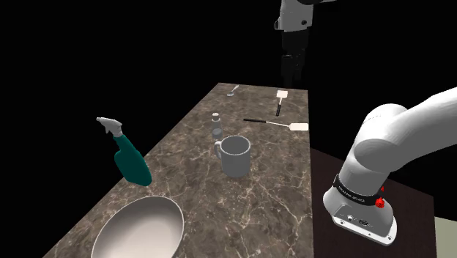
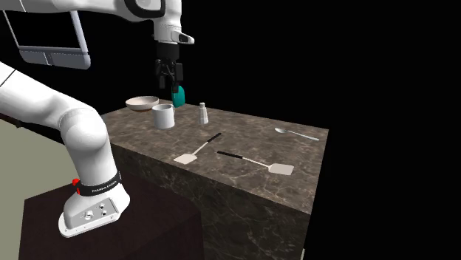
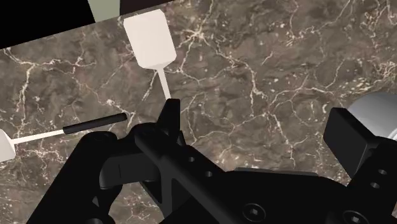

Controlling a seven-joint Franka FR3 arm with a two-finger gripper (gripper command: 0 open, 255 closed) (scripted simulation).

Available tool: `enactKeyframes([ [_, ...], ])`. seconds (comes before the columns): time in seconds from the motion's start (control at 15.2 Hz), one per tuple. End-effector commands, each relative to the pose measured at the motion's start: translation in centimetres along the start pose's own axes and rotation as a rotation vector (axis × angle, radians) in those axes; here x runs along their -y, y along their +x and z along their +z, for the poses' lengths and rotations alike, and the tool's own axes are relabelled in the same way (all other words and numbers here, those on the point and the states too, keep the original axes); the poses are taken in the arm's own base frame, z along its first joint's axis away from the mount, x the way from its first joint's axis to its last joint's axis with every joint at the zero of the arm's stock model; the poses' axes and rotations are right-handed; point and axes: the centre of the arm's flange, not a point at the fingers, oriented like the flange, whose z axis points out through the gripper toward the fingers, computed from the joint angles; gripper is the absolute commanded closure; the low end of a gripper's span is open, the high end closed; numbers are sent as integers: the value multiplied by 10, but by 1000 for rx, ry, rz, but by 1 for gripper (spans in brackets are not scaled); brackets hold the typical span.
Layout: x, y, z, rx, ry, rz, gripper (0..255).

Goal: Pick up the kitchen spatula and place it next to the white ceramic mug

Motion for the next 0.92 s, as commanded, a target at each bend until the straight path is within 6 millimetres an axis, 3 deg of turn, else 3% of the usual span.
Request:
enactKeyframes([
  [0.0, 0, 0, 0, 0, 0, 0, 0],
  [0.46, -53, 66, 36, -14, 25, 300, 0],
  [0.86, -111, 109, 67, -26, 46, 556, 0],
])
